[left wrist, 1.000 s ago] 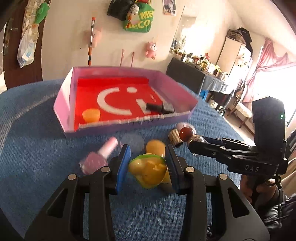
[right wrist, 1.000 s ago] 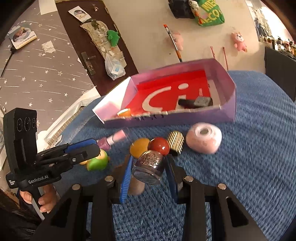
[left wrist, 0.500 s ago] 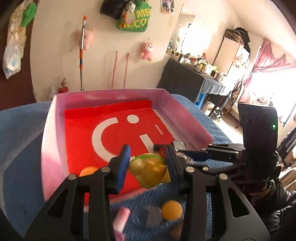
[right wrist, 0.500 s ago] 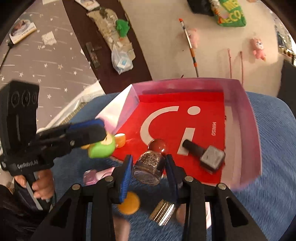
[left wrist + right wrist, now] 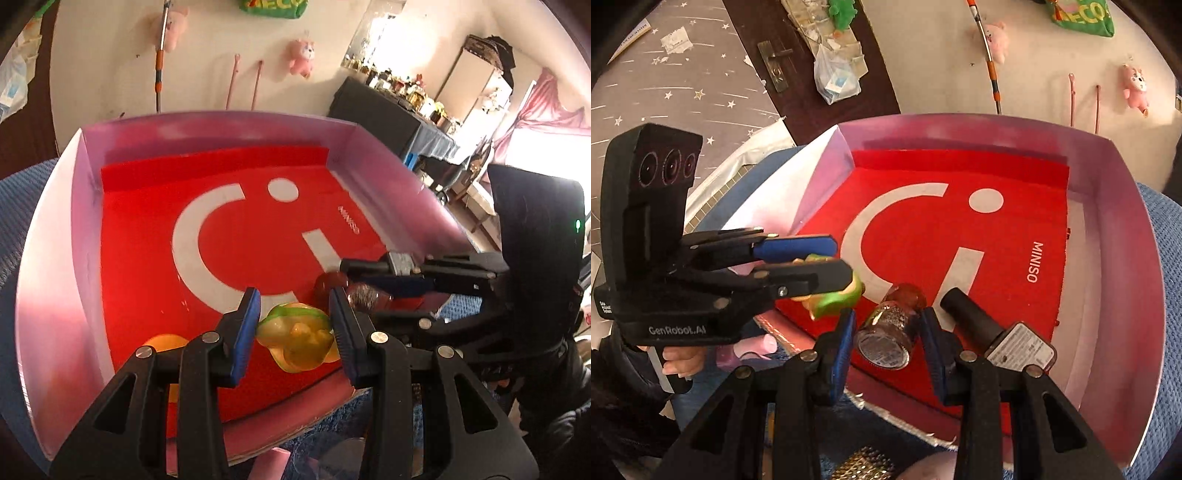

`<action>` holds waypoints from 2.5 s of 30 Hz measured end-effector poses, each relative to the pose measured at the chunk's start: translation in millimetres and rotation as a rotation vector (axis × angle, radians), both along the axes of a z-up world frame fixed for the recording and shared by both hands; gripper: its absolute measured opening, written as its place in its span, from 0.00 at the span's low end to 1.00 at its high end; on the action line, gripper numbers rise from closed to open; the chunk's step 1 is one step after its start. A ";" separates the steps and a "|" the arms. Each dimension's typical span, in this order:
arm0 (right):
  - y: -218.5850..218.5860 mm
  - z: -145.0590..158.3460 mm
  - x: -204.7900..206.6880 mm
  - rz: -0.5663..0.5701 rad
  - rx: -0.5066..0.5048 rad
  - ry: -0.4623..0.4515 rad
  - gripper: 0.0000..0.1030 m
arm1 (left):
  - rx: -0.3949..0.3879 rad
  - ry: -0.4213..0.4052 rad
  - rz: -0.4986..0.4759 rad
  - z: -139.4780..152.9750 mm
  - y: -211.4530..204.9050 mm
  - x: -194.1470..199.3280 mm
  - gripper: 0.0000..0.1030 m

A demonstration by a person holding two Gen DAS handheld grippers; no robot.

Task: Organize rigid objects
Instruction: 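Carry the duck toy into the box with the left tool while the right tool carries the glitter bottle, then open both tools to release the duck toy and glitter bottle in the box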

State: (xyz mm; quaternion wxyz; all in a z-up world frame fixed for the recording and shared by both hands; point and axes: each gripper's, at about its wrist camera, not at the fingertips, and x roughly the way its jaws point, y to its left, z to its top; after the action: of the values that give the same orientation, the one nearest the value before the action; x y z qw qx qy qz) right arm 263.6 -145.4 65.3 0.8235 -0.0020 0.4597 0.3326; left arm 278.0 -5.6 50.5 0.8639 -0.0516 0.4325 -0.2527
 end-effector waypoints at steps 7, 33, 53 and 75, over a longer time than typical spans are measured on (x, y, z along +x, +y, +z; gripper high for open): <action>1.4 -7.3 1.4 0.009 -0.025 0.007 0.37 | 0.007 -0.004 -0.018 -0.1 2.0 -6.5 0.36; 0.9 -8.6 2.1 0.018 -0.023 0.014 0.37 | 0.063 0.008 -0.069 -1.8 -0.2 -13.0 0.39; 1.3 -8.0 -0.3 0.020 -0.021 0.015 0.39 | 0.090 -0.046 -0.080 8.3 -4.7 -18.9 0.56; -12.3 15.2 -24.5 -0.027 0.002 -0.044 0.52 | 0.084 -0.092 -0.047 23.8 3.4 -60.6 0.68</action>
State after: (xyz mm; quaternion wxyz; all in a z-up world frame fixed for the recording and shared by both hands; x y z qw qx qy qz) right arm 239.0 -157.7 80.5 0.8378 -0.0023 0.4412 0.3217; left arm 217.4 -2.1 74.3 0.8780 0.0068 0.4039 -0.2568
